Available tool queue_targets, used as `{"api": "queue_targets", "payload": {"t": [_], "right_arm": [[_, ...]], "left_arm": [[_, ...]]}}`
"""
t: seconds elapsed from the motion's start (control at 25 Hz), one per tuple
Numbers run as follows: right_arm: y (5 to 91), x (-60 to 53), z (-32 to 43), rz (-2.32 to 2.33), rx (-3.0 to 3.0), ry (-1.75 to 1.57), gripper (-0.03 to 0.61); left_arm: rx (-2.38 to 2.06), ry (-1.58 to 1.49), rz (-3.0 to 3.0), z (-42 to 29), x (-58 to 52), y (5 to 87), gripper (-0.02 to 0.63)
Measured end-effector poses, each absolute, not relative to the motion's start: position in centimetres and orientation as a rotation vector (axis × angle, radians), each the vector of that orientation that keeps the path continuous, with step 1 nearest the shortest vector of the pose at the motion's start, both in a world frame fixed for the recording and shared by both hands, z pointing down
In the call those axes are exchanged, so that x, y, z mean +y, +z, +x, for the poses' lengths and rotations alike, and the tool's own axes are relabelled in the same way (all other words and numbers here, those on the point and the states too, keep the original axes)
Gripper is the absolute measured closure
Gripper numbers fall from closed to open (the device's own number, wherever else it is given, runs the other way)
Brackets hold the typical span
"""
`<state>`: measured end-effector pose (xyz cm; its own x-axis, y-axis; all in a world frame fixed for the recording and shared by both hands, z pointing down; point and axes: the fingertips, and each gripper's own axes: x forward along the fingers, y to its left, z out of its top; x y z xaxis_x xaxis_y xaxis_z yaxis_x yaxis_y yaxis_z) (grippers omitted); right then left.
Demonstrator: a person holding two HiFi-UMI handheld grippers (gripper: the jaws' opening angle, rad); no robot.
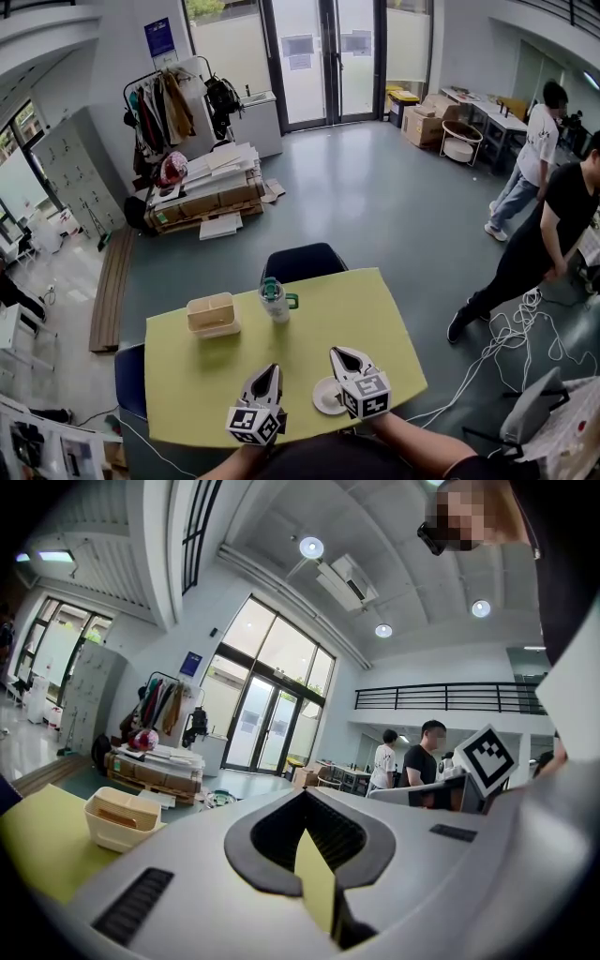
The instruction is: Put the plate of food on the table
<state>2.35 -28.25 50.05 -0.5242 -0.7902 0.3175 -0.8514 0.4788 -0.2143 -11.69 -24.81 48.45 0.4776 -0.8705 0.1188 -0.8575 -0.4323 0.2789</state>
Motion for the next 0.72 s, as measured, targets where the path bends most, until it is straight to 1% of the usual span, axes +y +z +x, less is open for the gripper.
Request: {"api": "queue_targets", "payload": {"t": [0.72], "right_arm": [[50.62,-27.68,2.58,1.415,-2.547,0.53,0.566]], "left_arm": [[-1.49,-0.05,2.408,-11.67,-23.88,49.04,0.606]]}}
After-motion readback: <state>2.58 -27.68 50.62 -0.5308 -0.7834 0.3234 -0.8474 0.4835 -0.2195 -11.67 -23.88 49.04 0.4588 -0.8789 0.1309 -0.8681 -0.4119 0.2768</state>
